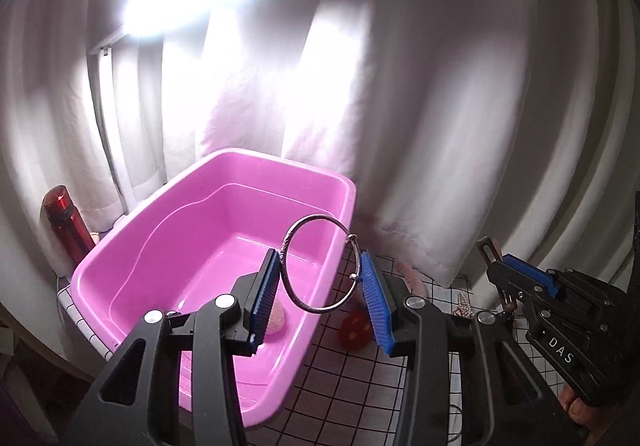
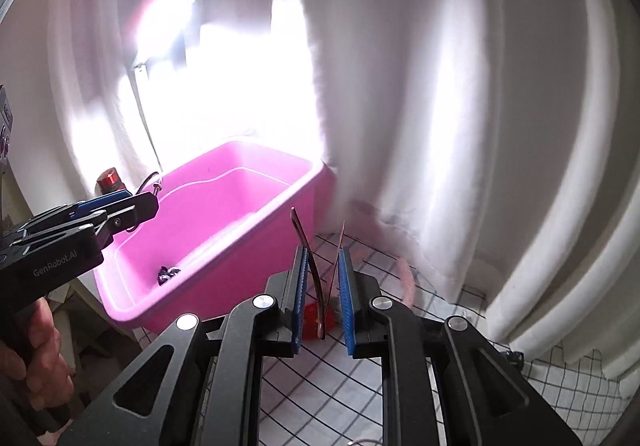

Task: Organize jewelry
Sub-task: 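Carry the bangle and hair clip into the pink tub and open both tools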

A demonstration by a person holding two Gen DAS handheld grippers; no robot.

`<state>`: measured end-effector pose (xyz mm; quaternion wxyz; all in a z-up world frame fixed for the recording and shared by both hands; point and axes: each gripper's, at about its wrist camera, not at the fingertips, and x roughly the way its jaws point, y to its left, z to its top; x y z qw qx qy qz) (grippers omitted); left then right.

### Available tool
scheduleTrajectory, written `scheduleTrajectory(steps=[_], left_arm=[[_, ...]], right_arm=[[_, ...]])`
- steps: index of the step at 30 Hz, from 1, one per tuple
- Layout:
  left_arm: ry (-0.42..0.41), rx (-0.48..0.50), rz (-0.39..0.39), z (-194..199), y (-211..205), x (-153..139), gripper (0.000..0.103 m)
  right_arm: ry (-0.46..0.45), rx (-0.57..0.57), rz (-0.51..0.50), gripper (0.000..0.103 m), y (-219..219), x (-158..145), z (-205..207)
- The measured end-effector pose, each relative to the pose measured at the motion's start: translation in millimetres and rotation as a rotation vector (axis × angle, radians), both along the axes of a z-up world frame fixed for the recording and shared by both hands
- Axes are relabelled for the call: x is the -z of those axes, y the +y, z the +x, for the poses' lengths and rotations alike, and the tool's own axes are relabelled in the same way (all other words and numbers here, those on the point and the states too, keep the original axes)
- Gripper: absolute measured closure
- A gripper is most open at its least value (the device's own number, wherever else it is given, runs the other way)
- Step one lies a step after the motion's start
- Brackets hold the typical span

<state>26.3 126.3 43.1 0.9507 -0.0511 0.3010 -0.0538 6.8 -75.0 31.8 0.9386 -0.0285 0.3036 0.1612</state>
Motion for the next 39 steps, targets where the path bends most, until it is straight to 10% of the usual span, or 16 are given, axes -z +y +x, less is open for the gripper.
scheduleTrajectory(steps=[17, 32, 39], left_arm=[[0.092, -0.232, -0.009, 32.8, 111.3, 42.6, 0.062], [0.206, -0.272, -0.007, 65.9, 124.3, 80.6, 0.061], [0.237, -0.285, -0.006, 69.3, 126.9, 87.7, 0.055]], right_arm=[[0.075, -0.242, -0.047, 0.088, 143.5, 12.5, 79.9], [0.256, -0.186, -0.093, 0.088, 167.1, 65.5, 137.1], [0.283, -0.144, -0.114, 0.071, 166.1, 74.1, 147.9]])
